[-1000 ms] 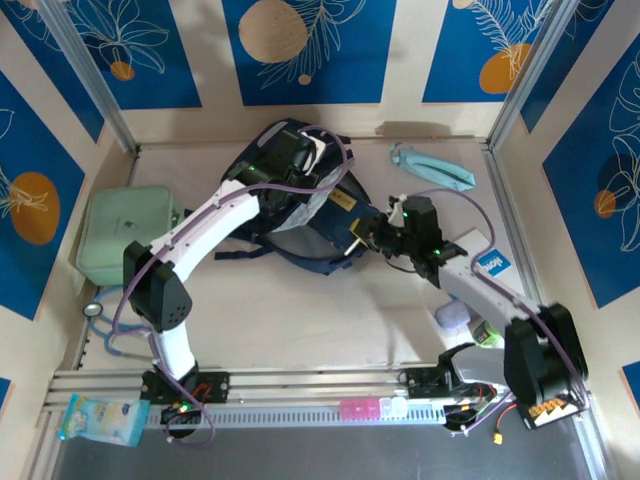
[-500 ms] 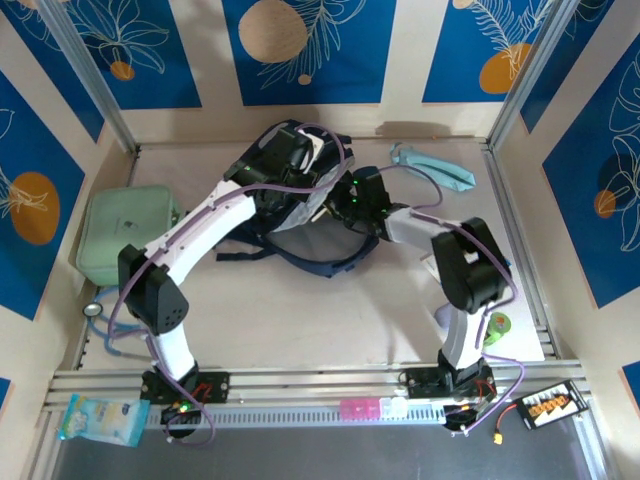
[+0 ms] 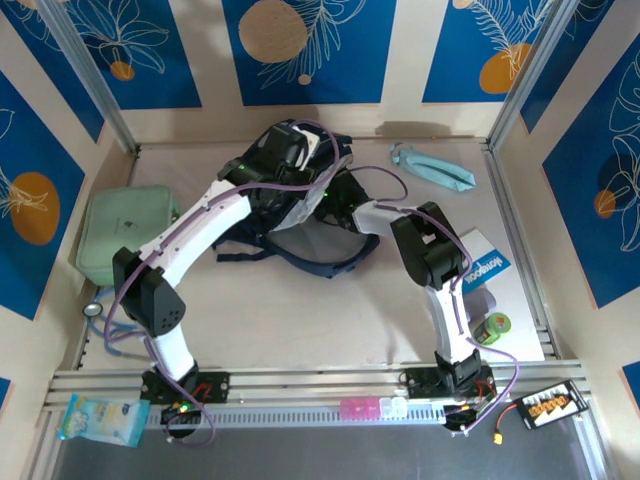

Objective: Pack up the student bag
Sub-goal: Place the book in the student bag.

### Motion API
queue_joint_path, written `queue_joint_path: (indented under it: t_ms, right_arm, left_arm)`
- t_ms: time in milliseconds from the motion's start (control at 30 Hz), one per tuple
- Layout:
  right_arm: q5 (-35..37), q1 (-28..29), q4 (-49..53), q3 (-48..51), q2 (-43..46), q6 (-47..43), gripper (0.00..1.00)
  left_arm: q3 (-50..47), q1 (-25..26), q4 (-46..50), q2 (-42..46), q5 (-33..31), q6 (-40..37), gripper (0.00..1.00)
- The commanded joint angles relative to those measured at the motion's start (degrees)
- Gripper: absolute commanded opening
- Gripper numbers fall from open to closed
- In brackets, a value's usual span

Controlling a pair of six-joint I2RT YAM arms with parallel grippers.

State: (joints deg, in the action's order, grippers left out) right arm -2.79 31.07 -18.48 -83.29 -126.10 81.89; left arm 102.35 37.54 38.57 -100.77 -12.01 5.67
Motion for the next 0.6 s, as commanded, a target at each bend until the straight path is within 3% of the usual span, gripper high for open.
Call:
queue_joint_path:
  t_ms: [0, 100, 233, 567]
  right_arm:
    - [-2.12, 0.30, 1.87, -1.57, -0.18, 0.75, 0.30]
    - [-1.74, 0.23, 2.67, 0.03, 2.08, -0.05, 0.49]
    - [-2.31, -0.70, 4.31, 3.49, 6.40, -1.00, 0.65]
    - [-2.58, -1.80, 13.22, 10.96, 17.89, -2.56, 0.65]
  left_arm:
    - [1.18, -0.67, -6.03, 4.62, 2.84, 1.74, 0.00]
    - [0.84, -1.31, -6.11, 4.86, 3.39, 2.19, 0.00]
    - [0.19, -1.99, -6.63, 4.99, 3.99, 2.73, 0.00]
    - [-1.92, -3.50, -8.08, 5.22, 4.10, 3.10, 0.00]
